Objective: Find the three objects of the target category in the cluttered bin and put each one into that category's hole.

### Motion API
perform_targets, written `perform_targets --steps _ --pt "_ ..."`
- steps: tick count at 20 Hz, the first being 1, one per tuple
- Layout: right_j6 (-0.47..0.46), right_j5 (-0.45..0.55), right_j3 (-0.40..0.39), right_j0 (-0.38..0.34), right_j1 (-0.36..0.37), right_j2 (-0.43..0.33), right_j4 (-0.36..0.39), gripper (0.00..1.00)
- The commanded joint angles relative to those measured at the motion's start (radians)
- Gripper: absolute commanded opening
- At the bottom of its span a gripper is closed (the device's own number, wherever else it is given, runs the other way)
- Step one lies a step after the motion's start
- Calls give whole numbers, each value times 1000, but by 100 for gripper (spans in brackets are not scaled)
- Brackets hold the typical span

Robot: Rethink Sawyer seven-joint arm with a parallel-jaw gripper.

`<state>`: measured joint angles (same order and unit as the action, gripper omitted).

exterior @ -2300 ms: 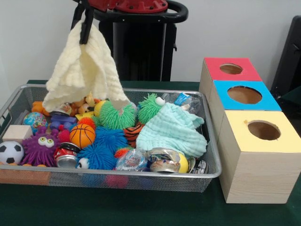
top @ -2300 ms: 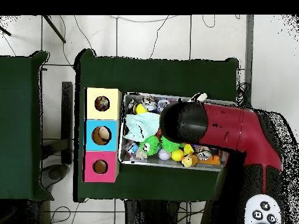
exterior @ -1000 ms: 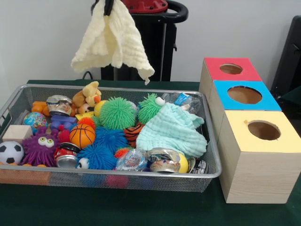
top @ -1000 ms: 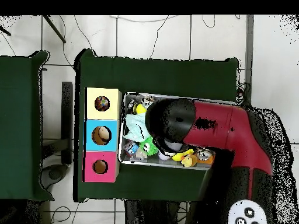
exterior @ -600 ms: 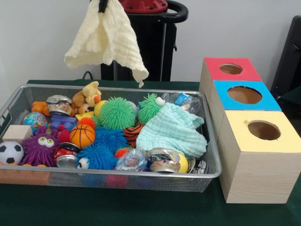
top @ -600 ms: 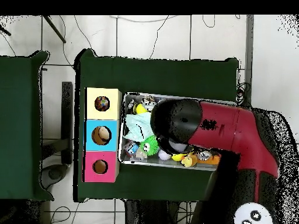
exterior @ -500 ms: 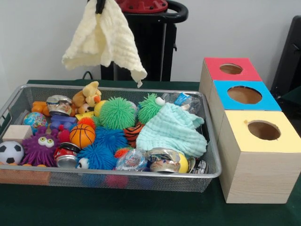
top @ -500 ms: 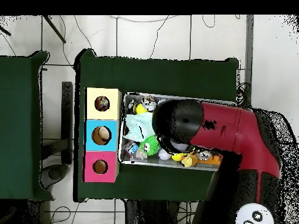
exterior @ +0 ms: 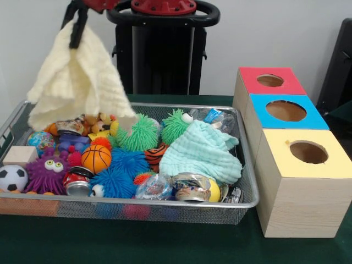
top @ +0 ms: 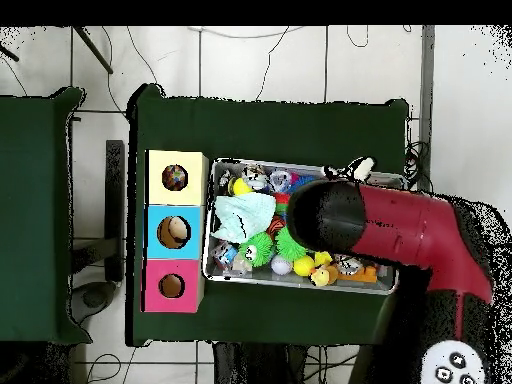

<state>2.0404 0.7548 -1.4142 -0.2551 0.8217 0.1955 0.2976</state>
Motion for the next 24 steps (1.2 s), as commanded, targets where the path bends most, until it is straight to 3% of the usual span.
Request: perform_targets --steps 1,4,7,17,24 --pt "23 -208 -176 -91 -62 -33 74 0" --pt "-13 -238 -192 -109 -55 -39 80 0" --pt "18 -261 -178 -77 -70 0 109 0" --pt "4 -302 -205 -117 -66 -35 122 0" --pt "-25 -394 -245 -179 -73 -99 127 0"
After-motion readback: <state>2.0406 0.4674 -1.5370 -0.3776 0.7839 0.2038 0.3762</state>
